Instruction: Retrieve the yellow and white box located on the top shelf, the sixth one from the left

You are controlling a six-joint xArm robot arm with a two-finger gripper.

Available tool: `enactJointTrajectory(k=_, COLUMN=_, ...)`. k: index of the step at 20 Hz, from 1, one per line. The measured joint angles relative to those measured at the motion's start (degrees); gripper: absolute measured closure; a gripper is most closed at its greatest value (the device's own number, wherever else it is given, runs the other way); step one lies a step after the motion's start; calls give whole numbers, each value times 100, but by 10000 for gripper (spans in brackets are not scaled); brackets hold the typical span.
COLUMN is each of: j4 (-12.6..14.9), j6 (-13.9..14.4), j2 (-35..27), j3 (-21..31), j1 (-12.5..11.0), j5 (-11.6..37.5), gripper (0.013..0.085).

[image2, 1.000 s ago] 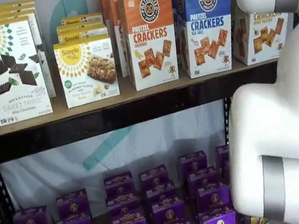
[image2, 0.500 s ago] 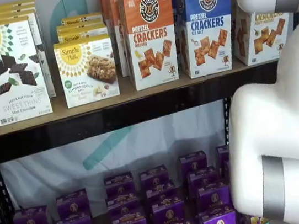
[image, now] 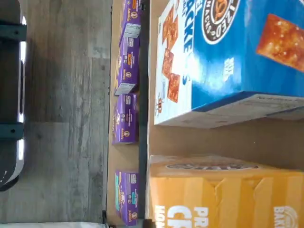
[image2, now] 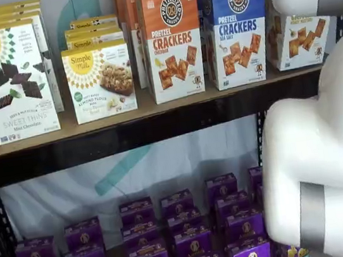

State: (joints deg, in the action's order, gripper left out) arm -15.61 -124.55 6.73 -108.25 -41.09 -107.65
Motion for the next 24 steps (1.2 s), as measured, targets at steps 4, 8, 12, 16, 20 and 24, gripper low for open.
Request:
enactJointTrajectory(k=4, j4=44, j6=-178, j2=214, j3=175, j1=-158, j5=-20, gripper=370)
enactJointTrajectory(k=8, j4=251, j6=-333, j2=390, j3=274, j1=-233, j5=-158, gripper=370)
enactJointTrajectory(k=12, j4=421, j6=-428, j2=664, j3=507, j1=-263, j5=-274, gripper=370)
enactJointTrajectory(k=16, j4=554, j6=-439, j2=944, j3=775, j1=-222, j5=-386, gripper=370)
enactJointTrajectory(k=20, j4=626, j6=-373, j2=1281, j3=1120, j1=-133, j5=-491, gripper=370)
enactJointTrajectory(k=24, j4=664, j6=-254, j2=1578, j3=1421, j1=-2, j5=-569, gripper=370)
